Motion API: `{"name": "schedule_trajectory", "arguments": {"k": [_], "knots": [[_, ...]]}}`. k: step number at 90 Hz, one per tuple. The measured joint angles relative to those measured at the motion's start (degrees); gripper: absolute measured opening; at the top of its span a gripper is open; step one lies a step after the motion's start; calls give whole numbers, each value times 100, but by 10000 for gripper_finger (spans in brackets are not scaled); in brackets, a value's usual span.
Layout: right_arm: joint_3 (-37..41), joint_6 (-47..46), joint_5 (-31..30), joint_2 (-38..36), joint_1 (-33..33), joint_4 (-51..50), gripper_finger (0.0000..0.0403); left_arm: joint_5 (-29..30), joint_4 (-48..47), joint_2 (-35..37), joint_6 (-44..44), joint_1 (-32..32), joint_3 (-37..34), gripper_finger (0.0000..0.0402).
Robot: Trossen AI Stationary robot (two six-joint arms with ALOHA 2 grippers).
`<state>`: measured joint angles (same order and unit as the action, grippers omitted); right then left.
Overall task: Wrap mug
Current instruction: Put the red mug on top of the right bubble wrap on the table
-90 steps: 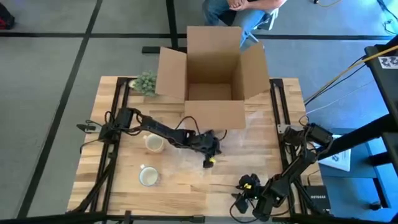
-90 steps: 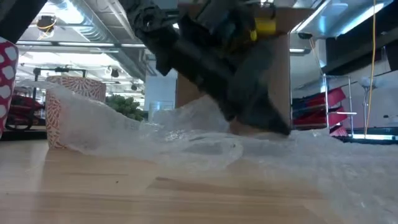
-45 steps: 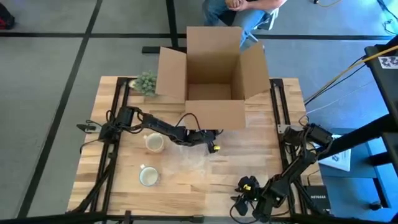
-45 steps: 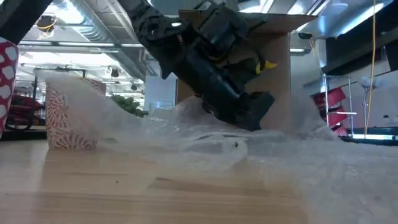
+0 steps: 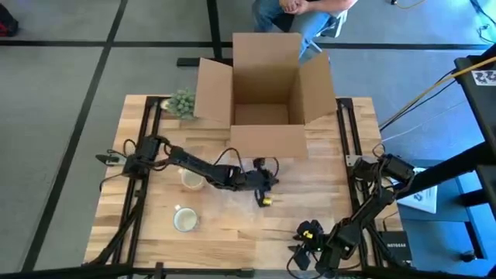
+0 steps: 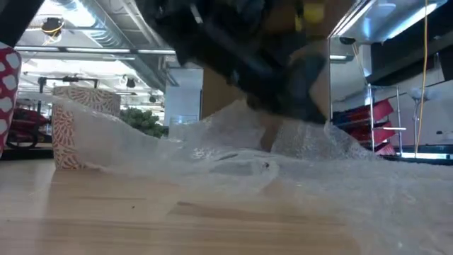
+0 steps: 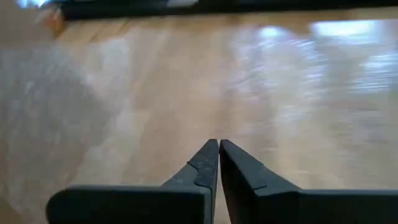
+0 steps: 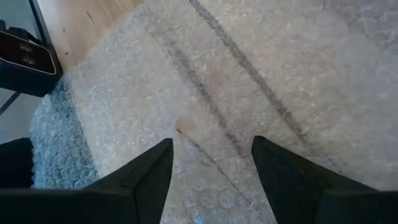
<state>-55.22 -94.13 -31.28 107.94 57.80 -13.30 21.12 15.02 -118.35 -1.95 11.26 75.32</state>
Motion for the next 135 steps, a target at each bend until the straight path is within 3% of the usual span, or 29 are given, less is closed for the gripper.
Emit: {"name": "schedule_trajectory", "arguments": {"k": [16, 37, 64, 71, 81, 100, 119, 135], "knots": [[-2, 101, 18, 0, -7, -15, 211, 1, -1254, 766, -141, 436, 1, 0], [-2, 291, 39, 0, -7, -24, 211, 245, -3024, 1913, 337, 943, 1, 7], [0, 334, -19, 0, -7, -37, 211, 243, -4867, 3029, 1320, 1208, 1, 96], [0, 346, -31, 0, -7, -35, 211, 139, -5433, 3157, 1526, 1270, 1, 123], [1, 383, -43, 0, -7, -34, 211, -459, -6165, 3227, 1926, 1396, 1, 150], [4, 459, -75, 0, -7, -22, 211, -1268, -7266, 3242, 2914, 1778, 1, 161], [4, 461, -68, -1, -7, -3, 211, -1267, -8217, 3242, 3658, 2234, 1, 161], [4, 457, -68, -2, -9, 2, 211, -847, -8492, 3242, 4150, 2493, -3, 160]]}}
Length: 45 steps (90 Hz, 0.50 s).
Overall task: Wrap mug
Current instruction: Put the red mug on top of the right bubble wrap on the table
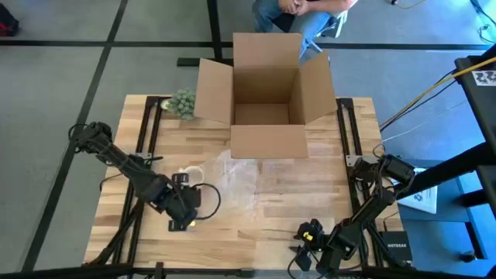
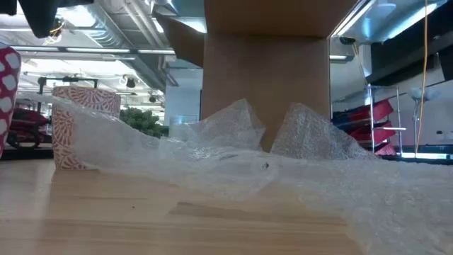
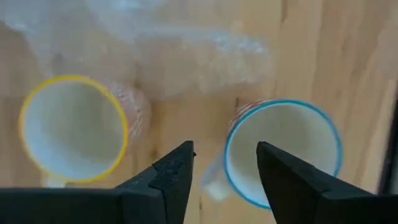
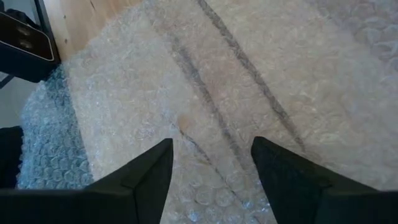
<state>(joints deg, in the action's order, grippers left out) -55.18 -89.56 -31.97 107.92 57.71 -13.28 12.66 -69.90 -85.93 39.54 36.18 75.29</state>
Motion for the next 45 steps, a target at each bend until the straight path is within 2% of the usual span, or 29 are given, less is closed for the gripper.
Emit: {"name": "schedule_trajectory", "arguments": {"k": [11, 30, 45], "knots": [[0, -41, -4, 0, 0, 9, 211, 47, -20, 0, 55, 47, 0, 154], [0, -168, -94, 2, 0, 26, 211, -239, 9, 0, 55, 70, -17, 144], [0, -175, -157, 0, 0, 33, 211, -502, 547, -2, 51, 70, -656, 143]]}}
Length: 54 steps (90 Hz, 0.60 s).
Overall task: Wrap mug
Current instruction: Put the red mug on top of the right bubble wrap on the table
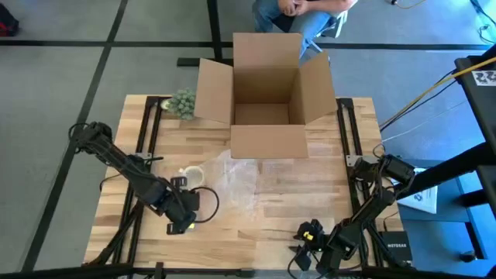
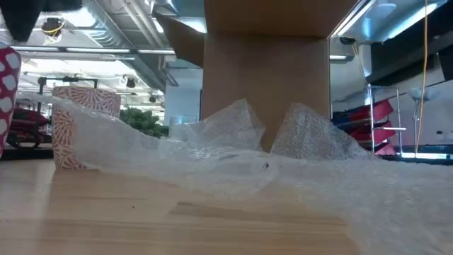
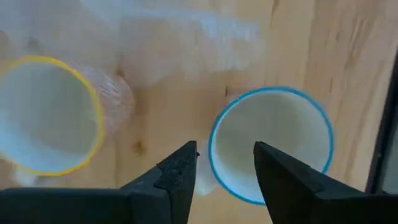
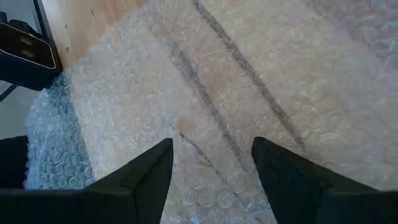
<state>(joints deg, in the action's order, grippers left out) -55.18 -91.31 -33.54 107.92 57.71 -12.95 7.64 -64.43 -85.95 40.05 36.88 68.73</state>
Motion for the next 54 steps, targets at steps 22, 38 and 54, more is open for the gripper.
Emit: {"name": "schedule_trajectory", "arguments": {"k": [22, 38, 54], "knots": [[0, -13, -50, 0, 0, 0, 211, 0, 1064, -2, 4, -20, -996, 143], [0, 0, -162, 2, 0, -11, 211, -144, 1561, 0, -50, -71, -1302, 138], [-2, 4, -87, 0, 0, -9, 211, -101, 2043, -2, -151, -163, -1590, 88]]}}
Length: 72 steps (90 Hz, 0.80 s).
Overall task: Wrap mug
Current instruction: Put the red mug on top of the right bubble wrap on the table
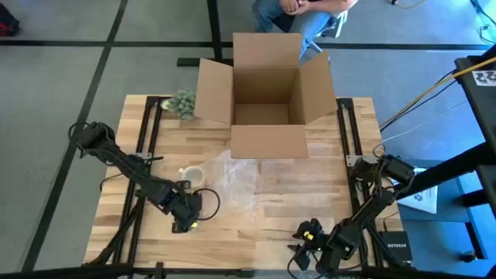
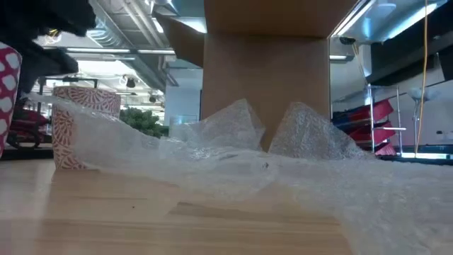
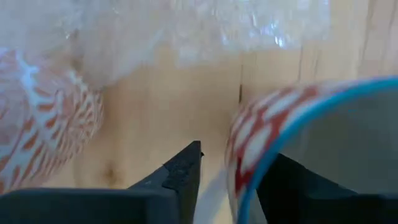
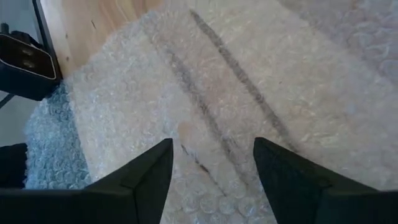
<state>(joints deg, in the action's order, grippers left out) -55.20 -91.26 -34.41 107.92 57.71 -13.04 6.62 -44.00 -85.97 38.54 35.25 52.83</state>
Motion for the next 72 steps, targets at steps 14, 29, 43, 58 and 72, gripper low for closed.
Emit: {"name": "schedule_trajectory", "arguments": {"k": [14, 29, 43, 58, 72], "knots": [[-185, 39, -136, -2, 2, -52, 211, -72, -58, 0, -3, -44, 33, 14], [-445, 537, -156, -183, 23, -72, 211, -276, -140, -4, 108, -49, 418, 5], [-580, 989, -540, -492, 168, -112, 211, -129, -135, -4, 82, -65, 1157, 4], [-735, 1613, -1886, -875, 485, -97, 211, 593, 682, -150, -687, -274, 1756, 3], [-950, 2566, -3298, -1124, 719, -70, 211, 601, 1240, -884, -1547, -769, 2239, 2]]}}
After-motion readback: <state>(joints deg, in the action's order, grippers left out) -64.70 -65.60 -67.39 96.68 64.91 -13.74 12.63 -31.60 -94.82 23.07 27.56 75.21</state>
